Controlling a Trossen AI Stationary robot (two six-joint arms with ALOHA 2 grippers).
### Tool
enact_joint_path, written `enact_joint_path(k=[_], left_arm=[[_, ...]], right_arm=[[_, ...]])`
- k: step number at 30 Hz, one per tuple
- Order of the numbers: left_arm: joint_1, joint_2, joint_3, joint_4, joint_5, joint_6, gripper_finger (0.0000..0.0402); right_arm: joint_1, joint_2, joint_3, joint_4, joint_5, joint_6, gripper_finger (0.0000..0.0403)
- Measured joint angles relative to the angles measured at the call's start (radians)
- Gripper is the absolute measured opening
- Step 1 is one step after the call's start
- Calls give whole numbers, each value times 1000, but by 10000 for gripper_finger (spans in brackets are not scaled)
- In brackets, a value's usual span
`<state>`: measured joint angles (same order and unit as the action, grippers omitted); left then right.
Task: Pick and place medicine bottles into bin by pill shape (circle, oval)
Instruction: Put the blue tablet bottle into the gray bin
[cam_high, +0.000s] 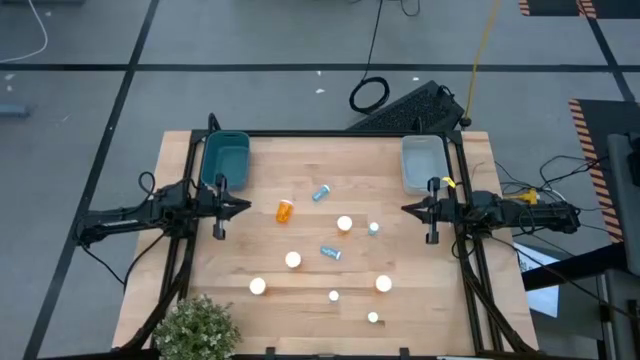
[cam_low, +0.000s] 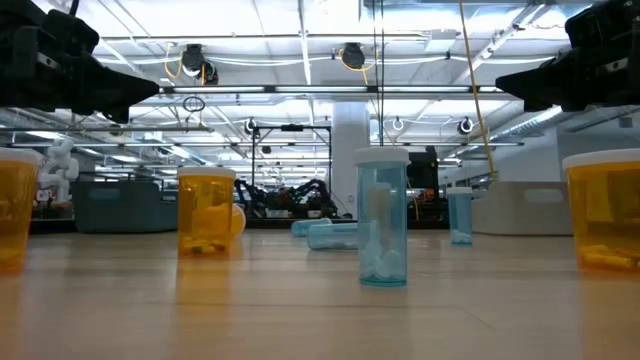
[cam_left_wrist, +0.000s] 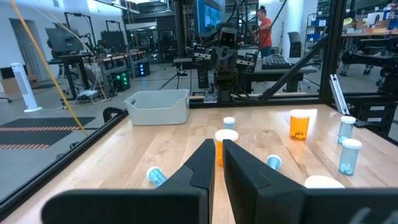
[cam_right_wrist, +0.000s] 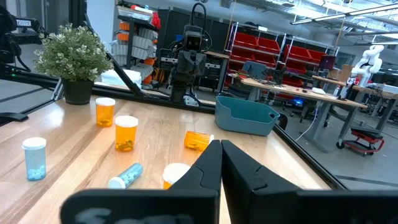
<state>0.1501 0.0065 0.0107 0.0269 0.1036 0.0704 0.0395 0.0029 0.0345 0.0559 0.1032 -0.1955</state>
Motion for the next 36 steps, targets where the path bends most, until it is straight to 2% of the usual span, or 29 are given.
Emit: enact_joint_path(k=[8,12,16,27,36], left_arm=[[-1,0,0,0,0,-55,35],[-1,0,0,0,0,-78,35],[-1,0,0,0,0,-91,35],[0,0,0,0,0,-72,35],[0,0,0,-1,0,-93,35]], right_arm=[[0,1,0,11,3,-2,0],[0,1,8,67,53,-1,0],[0,15,37,54,54,4,0],[0,150,222,48,54,53,0],[0,351,486,-199,60,161,0]])
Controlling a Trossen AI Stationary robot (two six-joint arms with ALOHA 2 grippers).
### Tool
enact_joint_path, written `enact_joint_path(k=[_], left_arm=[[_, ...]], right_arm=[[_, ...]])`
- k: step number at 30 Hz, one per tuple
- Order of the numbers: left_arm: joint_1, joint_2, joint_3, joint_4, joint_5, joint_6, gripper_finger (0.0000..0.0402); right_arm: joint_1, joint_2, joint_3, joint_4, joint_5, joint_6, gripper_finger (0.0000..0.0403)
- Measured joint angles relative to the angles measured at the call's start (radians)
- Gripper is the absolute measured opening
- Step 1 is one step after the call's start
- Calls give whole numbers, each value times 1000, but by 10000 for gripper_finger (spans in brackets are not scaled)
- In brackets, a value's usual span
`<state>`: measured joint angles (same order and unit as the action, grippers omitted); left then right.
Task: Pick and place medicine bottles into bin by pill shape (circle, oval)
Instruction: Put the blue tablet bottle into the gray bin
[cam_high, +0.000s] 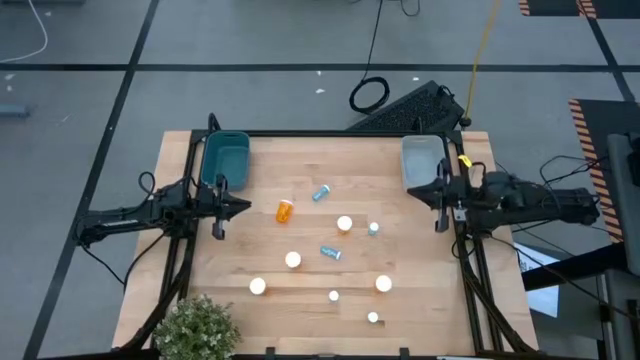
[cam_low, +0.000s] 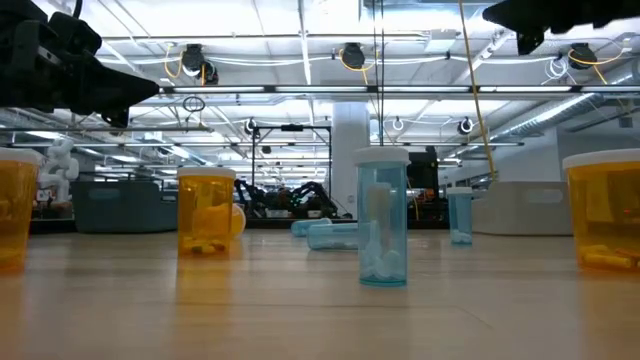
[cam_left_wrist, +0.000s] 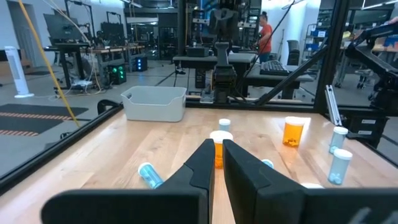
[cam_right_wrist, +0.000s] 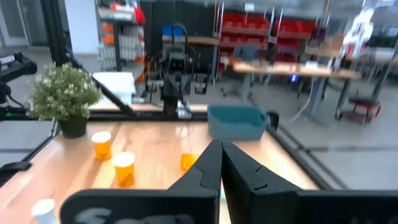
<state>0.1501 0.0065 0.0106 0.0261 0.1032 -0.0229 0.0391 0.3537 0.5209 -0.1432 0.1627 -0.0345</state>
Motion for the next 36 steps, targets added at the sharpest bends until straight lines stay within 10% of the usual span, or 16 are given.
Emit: enact_joint_path(k=[17,36], left_arm=[[0,0,40,-10,0,-70,35],[-1,275,432,-301,-35,-26,35]], right_arm=[[0,285,219,-152,2,128,0],[0,376,219,-153,-1,177,0]])
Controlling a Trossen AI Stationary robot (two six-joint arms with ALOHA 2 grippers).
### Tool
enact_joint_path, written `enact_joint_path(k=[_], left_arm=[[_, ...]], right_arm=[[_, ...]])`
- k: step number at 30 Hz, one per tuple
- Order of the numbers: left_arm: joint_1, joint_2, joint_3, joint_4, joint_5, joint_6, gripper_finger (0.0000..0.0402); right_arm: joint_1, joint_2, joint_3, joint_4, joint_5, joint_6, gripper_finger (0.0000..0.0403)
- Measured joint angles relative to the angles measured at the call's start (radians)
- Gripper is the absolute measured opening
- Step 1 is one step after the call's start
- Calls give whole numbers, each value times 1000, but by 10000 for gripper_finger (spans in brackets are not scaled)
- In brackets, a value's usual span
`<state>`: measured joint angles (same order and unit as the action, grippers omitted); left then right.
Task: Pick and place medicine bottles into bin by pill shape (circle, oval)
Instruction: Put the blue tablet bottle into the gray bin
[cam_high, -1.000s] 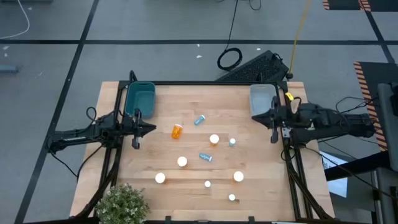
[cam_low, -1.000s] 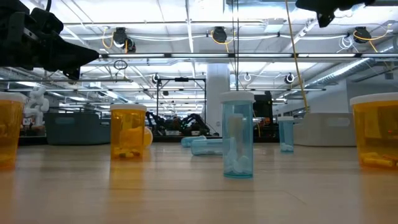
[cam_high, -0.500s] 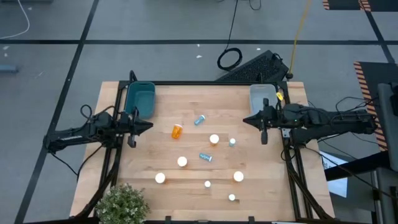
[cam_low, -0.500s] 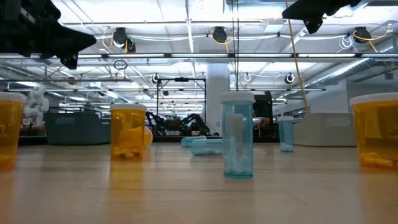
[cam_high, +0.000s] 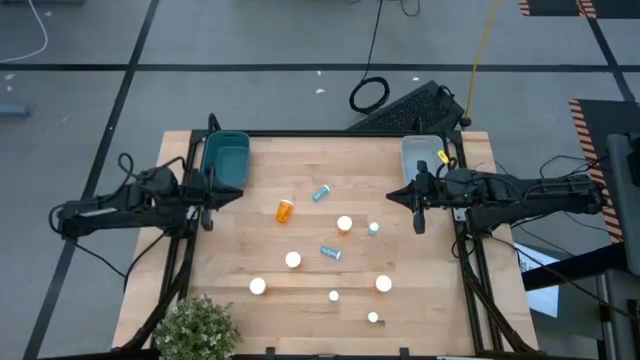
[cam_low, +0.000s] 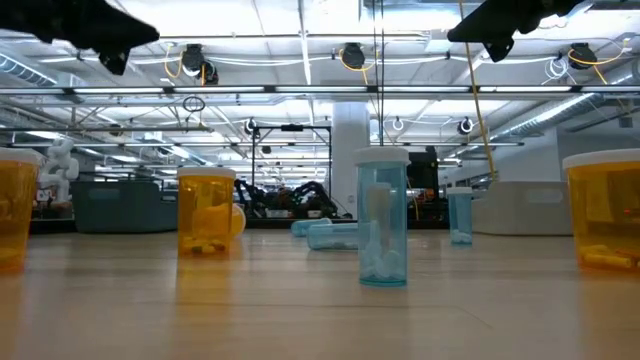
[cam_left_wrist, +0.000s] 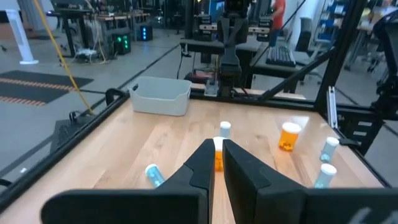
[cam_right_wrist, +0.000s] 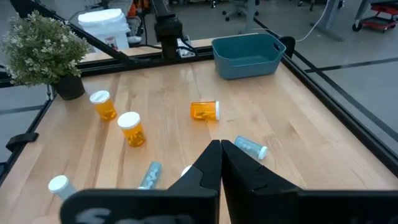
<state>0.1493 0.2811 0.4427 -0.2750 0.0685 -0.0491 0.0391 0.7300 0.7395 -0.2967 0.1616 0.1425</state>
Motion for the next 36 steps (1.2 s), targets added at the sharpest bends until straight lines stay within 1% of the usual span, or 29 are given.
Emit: enact_joint_path(k=[10,15,20,26,28,31,36], left_arm=[[0,261,261,-61,-2,124,36],[1,388,343,-66,-2,187,36],[1,507,367,-73,-2,176,45],[1,634,367,-64,-2,147,94],[1,676,367,-47,-28,146,110],[4,748,367,-9,-100,148,127],[46,859,367,54,-111,173,143]], right_arm=[[0,0,0,-1,-1,-18,0],[0,0,0,-3,0,-23,0],[0,0,0,-4,-1,-23,0],[0,2,0,-14,-1,-30,0],[0,2,0,-21,0,-36,0],[0,2,0,-22,1,-53,0],[0,2,0,-22,2,-78,0]])
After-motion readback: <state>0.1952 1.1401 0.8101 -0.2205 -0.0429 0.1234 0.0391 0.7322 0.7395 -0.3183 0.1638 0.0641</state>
